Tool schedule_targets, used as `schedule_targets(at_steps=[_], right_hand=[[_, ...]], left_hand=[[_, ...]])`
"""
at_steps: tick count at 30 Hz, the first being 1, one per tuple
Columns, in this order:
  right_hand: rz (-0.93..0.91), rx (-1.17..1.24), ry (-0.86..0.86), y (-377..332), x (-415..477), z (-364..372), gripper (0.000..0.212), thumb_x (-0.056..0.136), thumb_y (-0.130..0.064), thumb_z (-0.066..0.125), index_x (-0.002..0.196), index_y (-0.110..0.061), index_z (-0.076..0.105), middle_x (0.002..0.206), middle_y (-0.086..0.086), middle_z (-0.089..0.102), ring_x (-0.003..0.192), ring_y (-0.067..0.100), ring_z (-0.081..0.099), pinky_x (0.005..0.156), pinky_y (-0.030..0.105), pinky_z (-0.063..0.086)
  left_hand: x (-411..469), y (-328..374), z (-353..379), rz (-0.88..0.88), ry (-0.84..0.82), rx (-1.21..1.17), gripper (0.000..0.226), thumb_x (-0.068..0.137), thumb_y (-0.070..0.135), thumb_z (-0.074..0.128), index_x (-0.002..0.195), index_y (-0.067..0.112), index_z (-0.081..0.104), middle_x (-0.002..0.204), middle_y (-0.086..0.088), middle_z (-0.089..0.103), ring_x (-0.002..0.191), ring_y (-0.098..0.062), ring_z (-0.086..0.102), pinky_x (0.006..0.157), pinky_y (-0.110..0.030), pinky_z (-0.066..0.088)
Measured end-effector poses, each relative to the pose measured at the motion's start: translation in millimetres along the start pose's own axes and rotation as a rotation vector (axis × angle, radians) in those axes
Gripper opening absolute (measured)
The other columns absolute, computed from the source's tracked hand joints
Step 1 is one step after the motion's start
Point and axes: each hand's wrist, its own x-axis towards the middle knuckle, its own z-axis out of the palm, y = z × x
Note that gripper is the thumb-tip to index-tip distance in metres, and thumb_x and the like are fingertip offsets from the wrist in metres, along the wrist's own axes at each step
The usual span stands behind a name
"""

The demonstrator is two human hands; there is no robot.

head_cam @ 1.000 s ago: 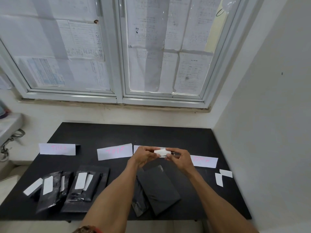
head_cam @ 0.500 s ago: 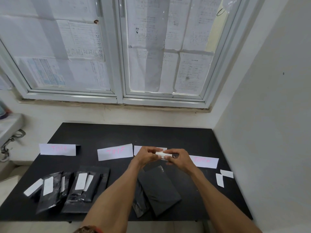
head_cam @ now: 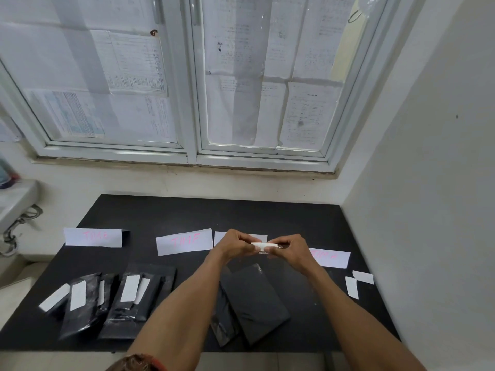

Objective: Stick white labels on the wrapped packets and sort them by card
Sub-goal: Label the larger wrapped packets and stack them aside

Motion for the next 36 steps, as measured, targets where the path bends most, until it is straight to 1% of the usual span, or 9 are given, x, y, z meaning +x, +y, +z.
schedule_targets(at_steps=[9, 13, 16, 20, 22, 25, 28, 30, 36], right_hand=[[0.119, -0.055, -0.084, -1, 4, 18, 0.022, 0.073, -0.033, 0.081, 0.089, -0.018, 0.078, 0.078, -0.001, 0.075, 0.071, 0.015, 0.072, 0.072, 0.034, 0.06], [0.144, -0.082, -0.183, -7, 10, 52, 0.024, 0.075, -0.027, 0.079, 0.096, -0.016, 0.077, 0.087, -0.001, 0.074, 0.078, 0.013, 0.07, 0.077, 0.032, 0.059], [0.139, -0.157, -0.262, -23, 12, 93, 0.024, 0.077, -0.026, 0.076, 0.099, -0.018, 0.076, 0.087, -0.005, 0.072, 0.076, 0.008, 0.064, 0.071, 0.025, 0.055], [0.224, -0.128, -0.298, -45, 18, 170, 0.02, 0.071, -0.027, 0.08, 0.088, -0.017, 0.077, 0.082, -0.002, 0.073, 0.075, 0.011, 0.068, 0.072, 0.028, 0.057], [0.319, -0.022, -0.303, -61, 20, 218, 0.011, 0.07, -0.019, 0.083, 0.076, -0.014, 0.074, 0.081, 0.007, 0.074, 0.077, 0.019, 0.072, 0.074, 0.032, 0.06], [0.373, 0.024, -0.309, -78, 24, 288, 0.015, 0.066, -0.018, 0.085, 0.062, -0.013, 0.072, 0.078, 0.012, 0.074, 0.076, 0.026, 0.072, 0.073, 0.042, 0.06], [0.366, 0.051, -0.364, -94, 27, 351, 0.018, 0.066, -0.019, 0.085, 0.065, -0.006, 0.073, 0.075, 0.013, 0.073, 0.074, 0.029, 0.072, 0.074, 0.046, 0.059], [0.368, 0.023, -0.368, -105, 26, 377, 0.021, 0.066, -0.021, 0.083, 0.071, -0.004, 0.074, 0.077, 0.012, 0.073, 0.075, 0.026, 0.071, 0.074, 0.041, 0.059], [0.33, -0.128, -0.366, -120, 28, 416, 0.02, 0.077, -0.025, 0.074, 0.081, -0.005, 0.075, 0.071, 0.005, 0.065, 0.062, 0.014, 0.058, 0.056, 0.022, 0.043]], left_hand=[[-5, -10, -18, -0.032, 0.014, 0.092, 0.023, 0.082, 0.005, 0.072, 0.105, 0.009, 0.075, 0.097, -0.005, 0.072, 0.081, -0.008, 0.066, 0.061, -0.008, 0.048], [-15, -33, -47, -0.087, 0.08, 0.087, 0.021, 0.077, 0.005, 0.078, 0.097, 0.011, 0.076, 0.097, -0.008, 0.074, 0.089, -0.018, 0.071, 0.074, -0.02, 0.057], [-27, -61, -78, -0.14, 0.103, 0.086, 0.021, 0.079, 0.003, 0.076, 0.098, 0.012, 0.076, 0.101, -0.007, 0.073, 0.097, -0.02, 0.069, 0.086, -0.029, 0.058], [-54, -100, -119, -0.205, 0.251, -0.071, 0.026, 0.084, -0.008, 0.067, 0.106, 0.005, 0.072, 0.113, -0.015, 0.069, 0.105, -0.025, 0.066, 0.091, -0.035, 0.056], [-69, -120, -142, -0.227, 0.356, -0.119, 0.028, 0.085, -0.014, 0.06, 0.109, -0.001, 0.069, 0.115, -0.02, 0.067, 0.105, -0.025, 0.064, 0.084, -0.029, 0.057], [-90, -148, -174, -0.264, 0.504, -0.113, 0.033, 0.084, -0.023, 0.051, 0.11, -0.01, 0.066, 0.112, -0.027, 0.067, 0.101, -0.028, 0.064, 0.065, -0.016, 0.053], [-111, -180, -211, -0.343, 0.633, -0.101, 0.036, 0.081, -0.023, 0.048, 0.107, -0.008, 0.068, 0.107, -0.018, 0.07, 0.1, -0.027, 0.066, 0.079, -0.027, 0.054], [-121, -201, -229, -0.382, 0.67, -0.102, 0.035, 0.081, -0.019, 0.049, 0.103, -0.002, 0.07, 0.105, -0.017, 0.071, 0.102, -0.027, 0.067, 0.094, -0.038, 0.053], [-129, -228, -252, -0.426, 0.692, -0.133, 0.054, 0.081, -0.023, 0.036, 0.126, -0.004, 0.058, 0.127, -0.02, 0.061, 0.12, -0.032, 0.057, 0.102, -0.042, 0.047]])
